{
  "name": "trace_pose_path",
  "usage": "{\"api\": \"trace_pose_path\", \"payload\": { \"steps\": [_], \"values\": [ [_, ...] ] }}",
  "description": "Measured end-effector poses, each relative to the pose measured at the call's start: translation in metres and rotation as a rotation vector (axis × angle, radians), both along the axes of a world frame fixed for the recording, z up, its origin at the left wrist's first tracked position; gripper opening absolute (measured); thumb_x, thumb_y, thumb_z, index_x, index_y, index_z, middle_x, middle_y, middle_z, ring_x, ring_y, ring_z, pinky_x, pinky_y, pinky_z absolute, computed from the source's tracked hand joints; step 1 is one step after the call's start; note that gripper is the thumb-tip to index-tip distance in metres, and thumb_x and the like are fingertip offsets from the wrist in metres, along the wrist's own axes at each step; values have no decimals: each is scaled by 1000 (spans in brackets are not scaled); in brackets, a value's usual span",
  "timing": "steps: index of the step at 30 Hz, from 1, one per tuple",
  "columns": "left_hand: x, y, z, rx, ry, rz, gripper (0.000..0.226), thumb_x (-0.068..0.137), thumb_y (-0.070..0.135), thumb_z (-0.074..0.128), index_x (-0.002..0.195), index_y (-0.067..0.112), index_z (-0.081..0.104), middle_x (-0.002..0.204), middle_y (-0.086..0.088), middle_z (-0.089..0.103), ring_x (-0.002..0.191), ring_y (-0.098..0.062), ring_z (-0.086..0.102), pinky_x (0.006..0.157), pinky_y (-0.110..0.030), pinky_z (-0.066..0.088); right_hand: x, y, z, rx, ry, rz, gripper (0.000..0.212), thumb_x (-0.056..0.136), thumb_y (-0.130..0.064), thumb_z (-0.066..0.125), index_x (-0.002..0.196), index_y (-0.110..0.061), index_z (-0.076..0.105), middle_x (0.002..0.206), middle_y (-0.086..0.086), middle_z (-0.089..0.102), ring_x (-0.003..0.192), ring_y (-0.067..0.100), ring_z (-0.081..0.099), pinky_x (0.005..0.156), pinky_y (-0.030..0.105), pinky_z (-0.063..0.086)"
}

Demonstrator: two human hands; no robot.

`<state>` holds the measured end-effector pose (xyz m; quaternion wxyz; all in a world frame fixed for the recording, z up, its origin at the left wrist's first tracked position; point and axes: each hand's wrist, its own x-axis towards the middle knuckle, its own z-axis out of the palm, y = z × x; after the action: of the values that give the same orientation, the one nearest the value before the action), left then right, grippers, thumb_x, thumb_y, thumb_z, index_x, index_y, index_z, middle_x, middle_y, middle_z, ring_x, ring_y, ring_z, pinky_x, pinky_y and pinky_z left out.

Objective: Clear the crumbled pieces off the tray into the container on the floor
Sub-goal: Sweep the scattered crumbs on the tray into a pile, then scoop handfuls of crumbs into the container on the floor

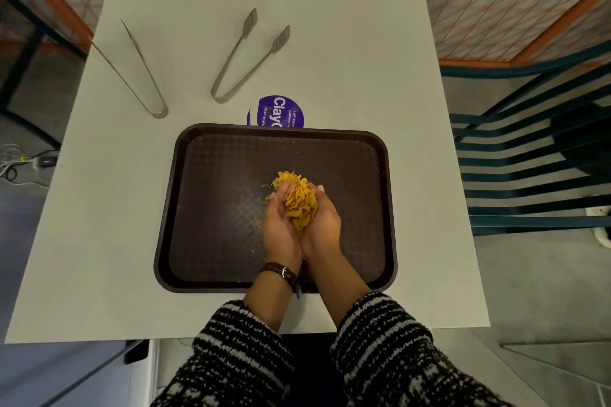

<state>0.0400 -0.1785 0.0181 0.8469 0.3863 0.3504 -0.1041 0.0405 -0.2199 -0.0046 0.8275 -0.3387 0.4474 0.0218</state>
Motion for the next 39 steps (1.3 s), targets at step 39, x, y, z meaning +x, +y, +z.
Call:
{"api": "trace_pose_path", "payload": {
  "steps": [39],
  "values": [
    [-141,-56,47,-185,-194,-15,32,98,21,36,110,9,62,103,-2,69,97,-12,66,86,-25,53,-147,-63,48,246,-307,-249,25,93,-30,55,100,-9,65,100,10,67,96,24,65,92,38,51]
  ]
}}
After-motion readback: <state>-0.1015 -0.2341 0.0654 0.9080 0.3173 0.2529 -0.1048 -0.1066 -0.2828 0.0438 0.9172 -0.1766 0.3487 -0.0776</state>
